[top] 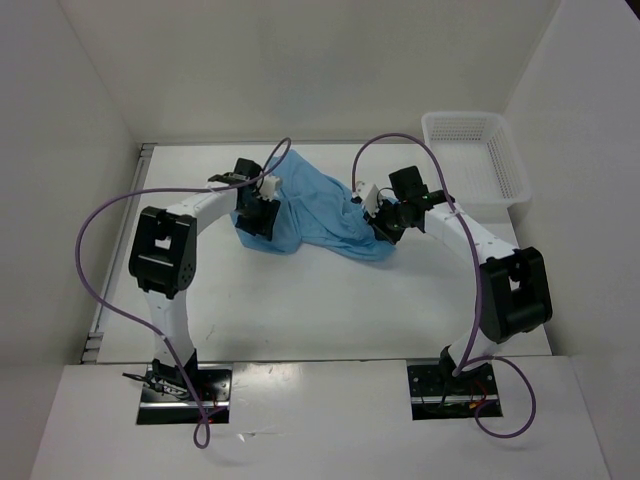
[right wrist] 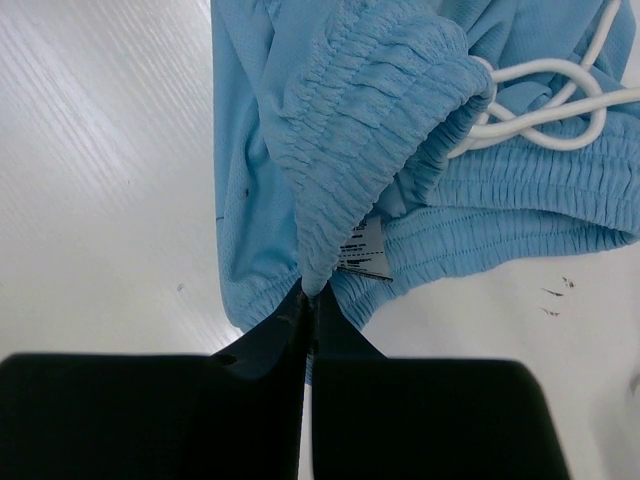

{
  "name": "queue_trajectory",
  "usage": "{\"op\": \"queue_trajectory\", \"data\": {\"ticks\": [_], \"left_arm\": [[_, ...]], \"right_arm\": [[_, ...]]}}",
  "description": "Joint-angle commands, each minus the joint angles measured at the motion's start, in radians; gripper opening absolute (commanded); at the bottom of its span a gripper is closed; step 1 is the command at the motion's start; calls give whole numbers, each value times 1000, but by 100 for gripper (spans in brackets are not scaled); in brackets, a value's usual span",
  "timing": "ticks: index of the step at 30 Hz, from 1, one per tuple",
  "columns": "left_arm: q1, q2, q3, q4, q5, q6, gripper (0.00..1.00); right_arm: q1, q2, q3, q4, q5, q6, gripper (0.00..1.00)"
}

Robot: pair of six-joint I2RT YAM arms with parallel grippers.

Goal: Fold and stack the shorts
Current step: Flatten the shorts out

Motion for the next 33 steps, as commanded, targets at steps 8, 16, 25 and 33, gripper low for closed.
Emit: {"op": "queue_trajectory", "data": {"ticks": [8, 16, 25, 33], "left_arm": [[-11, 81, 31, 15, -57, 4, 56], [-22, 70, 46, 6, -45, 4, 14], [28, 0, 336, 35, -253, 4, 0], [169, -134, 596, -19, -290, 4, 0]], "right_arm": [[-4, 0, -1, 32, 9, -18, 0], [-4, 9, 17, 41, 18, -28, 0], [-78, 115, 371, 266, 82, 280, 0], [-159, 163, 746, 152, -95, 420, 0]]}}
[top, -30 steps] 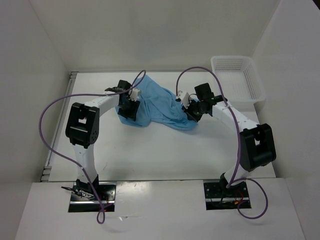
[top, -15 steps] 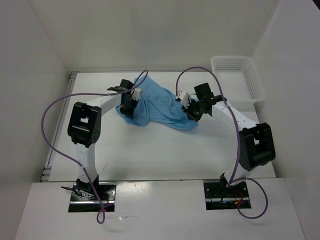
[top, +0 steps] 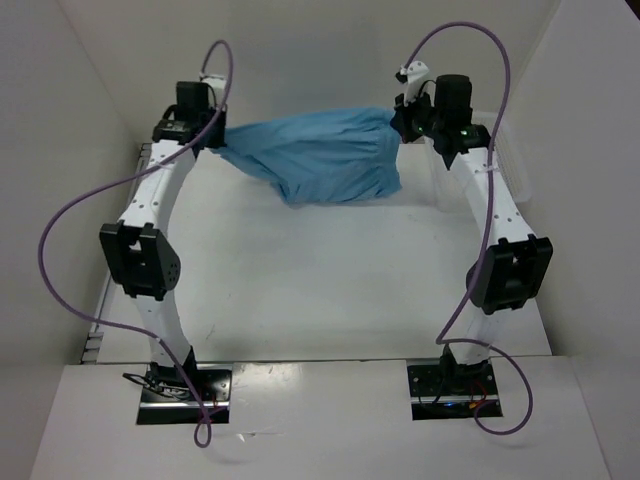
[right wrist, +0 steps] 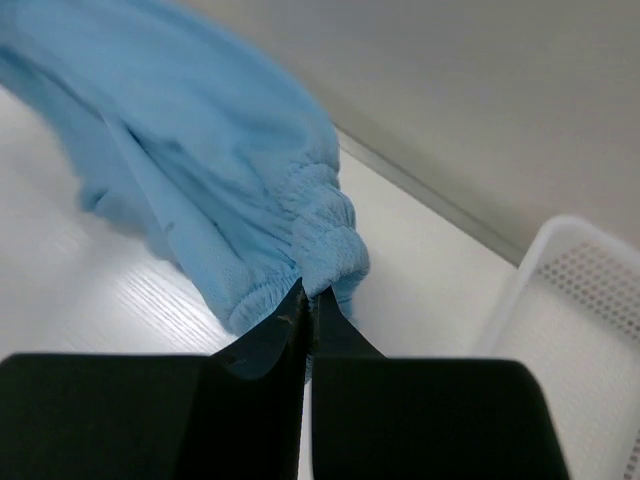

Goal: Fold and stack the shorts
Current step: Flatten the shorts out

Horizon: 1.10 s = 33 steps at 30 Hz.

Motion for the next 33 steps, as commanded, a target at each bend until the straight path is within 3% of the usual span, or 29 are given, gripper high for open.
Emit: {"op": "queue_trajectory", "data": {"ticks": [1, 6, 11, 16, 18, 21, 24, 28, 33], "left_arm": [[51, -151, 63, -40, -31, 4, 0], [80, -306, -117, -143, 5, 4, 0], [56, -477, -538, -259, 45, 4, 0], [36, -533, -800, -359, 158, 4, 7], [5, -543, -909, -388, 178, 4, 14], [-5, -566, -969, -407, 233, 4, 28], [-5, -575, -1006, -407, 255, 4, 32], [-5, -566, -1006, -407, 311, 4, 45], [-5, -527, -1020, -385, 322, 4, 46]], "right_arm": [[8, -74, 67, -7, -145, 70, 0], [8, -233, -251, -201, -232, -123, 0], [18, -391, -612, -327, -186, -358, 0], [99, -459, -778, -349, -149, -438, 0], [123, -468, -816, -349, -149, -438, 0], [123, -479, -837, -337, -161, -438, 0], [123, -499, -846, -326, -161, -438, 0], [123, -510, -878, -317, -152, -438, 0], [123, -530, -910, -298, -152, -438, 0]]}}
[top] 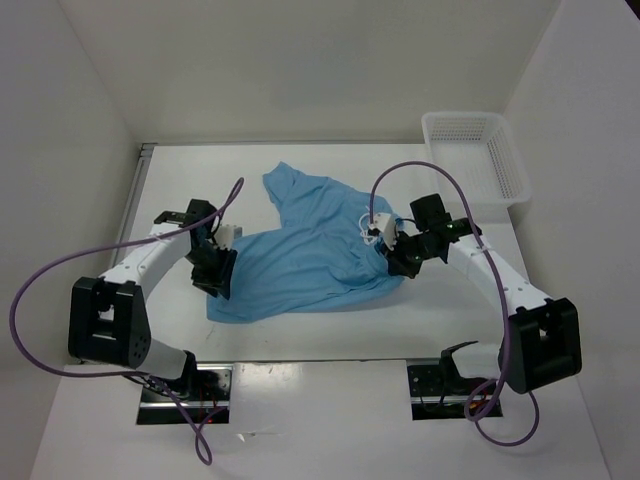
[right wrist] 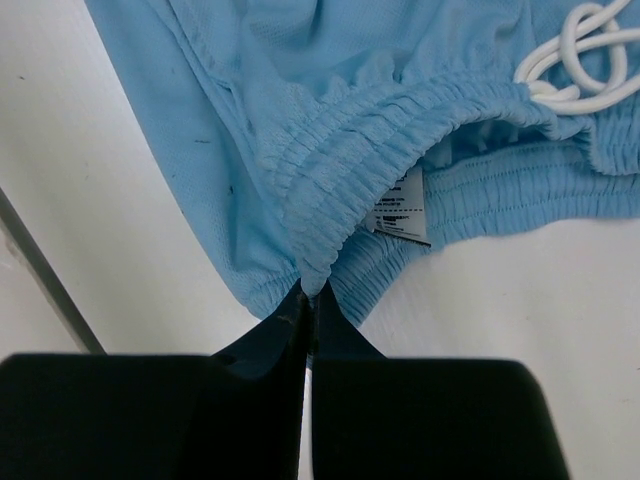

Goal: Fold and stack the shorts
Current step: Flatten the shorts out

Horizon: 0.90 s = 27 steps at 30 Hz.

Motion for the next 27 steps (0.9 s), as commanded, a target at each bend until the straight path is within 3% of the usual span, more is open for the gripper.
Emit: {"op": "queue_trajectory", "data": {"ticks": [1, 10, 16, 21, 25, 26, 27], "left_arm": [[0, 30, -19, 8, 40, 4, 46], [0, 50, -42, 17, -61, 4, 48], [0, 119, -42, 51, -93, 4, 56], [0, 184, 10, 3, 20, 4, 57], [0, 250, 20, -31, 30, 4, 45], [0, 278, 33, -41, 58, 4, 33], [0, 292, 43, -63, 78, 4, 27]], "right_arm": [[-1, -47, -15, 31, 8, -19, 0], [-1, -57, -66, 49, 39, -19, 0], [-1, -57, -75, 68, 48, -28, 0], [-1, -57, -84, 86, 57, -28, 0], [-1, -57, -84, 86, 67, -28, 0], [-1, -46, -75, 98, 67, -28, 0], [-1, -46, -75, 109, 67, -16, 0]]}}
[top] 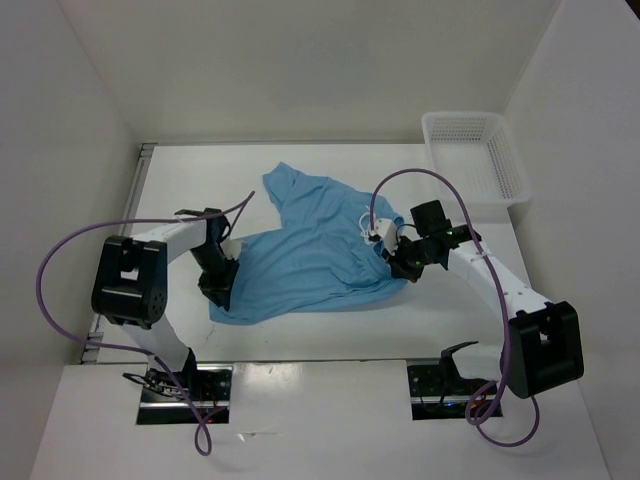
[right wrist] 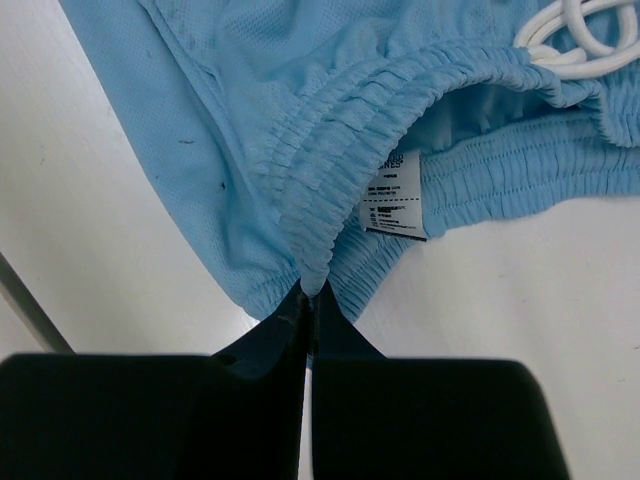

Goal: Fold and stack the shorts
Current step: Flatten the shorts out

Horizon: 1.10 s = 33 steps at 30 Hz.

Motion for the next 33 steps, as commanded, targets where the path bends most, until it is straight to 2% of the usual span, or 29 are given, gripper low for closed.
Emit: {"op": "queue_trajectory", "data": {"ticks": [1, 2, 3, 6, 8, 9, 11, 12, 13, 15, 16, 18, 21, 23, 24, 26, 27, 29, 33], "left_arm": [[0, 50, 54, -71, 93, 3, 21], [0, 62, 67, -71, 135, 3, 10], [0, 62, 80, -80, 152, 3, 7], [0, 90, 206, -80, 164, 3, 3], [0, 116, 312, -71, 94, 3, 1], [0, 127, 444, -71, 68, 3, 0], [33, 166, 606, -71, 16, 3, 0], [47, 182, 792, -80, 5, 3, 0], [63, 212, 891, -80, -7, 3, 0], [113, 227, 1071, -90, -26, 3, 0], [130, 242, 1208, -90, -26, 3, 0], [152, 253, 1309, -135, -26, 3, 0], [175, 280, 1420, -309, 6, 3, 0], [175, 235, 1316, -341, 6, 3, 0], [175, 202, 1120, -341, 6, 3, 0], [137, 100, 890, -272, -96, 3, 0], [103, 40, 681, -230, -153, 3, 0], [81, -3, 519, -186, -179, 3, 0], [58, -14, 287, -156, -207, 3, 0]], "right_arm": [[-1, -8, -1, 57, 10, -2, 0], [-1, 3, 9, 72, 10, 20, 0], [-1, 3, 23, 81, 10, 35, 0], [-1, 53, 103, 139, -19, 131, 0], [-1, 82, 204, 252, -19, 220, 0], [-1, 119, 245, 298, 2, 303, 0], [-1, 162, 391, 414, 34, 365, 0], [-1, 205, 498, 438, 63, 398, 0], [-1, 228, 556, 466, 73, 409, 0], [-43, 288, 728, 466, 61, 446, 0], [-58, 302, 776, 434, 42, 446, 0], [-70, 313, 857, 387, 13, 399, 0], [-80, 280, 817, 258, -22, 257, 0], [-80, 227, 746, 166, -94, 128, 0], [-80, 205, 650, 100, -105, 104, 0], [-80, 143, 542, 57, -114, 52, 0], [-71, 126, 432, 34, -114, 32, 0], [-55, 80, 286, 24, -76, -24, 0], [-29, 58, 112, -28, -27, -124, 0]]}}
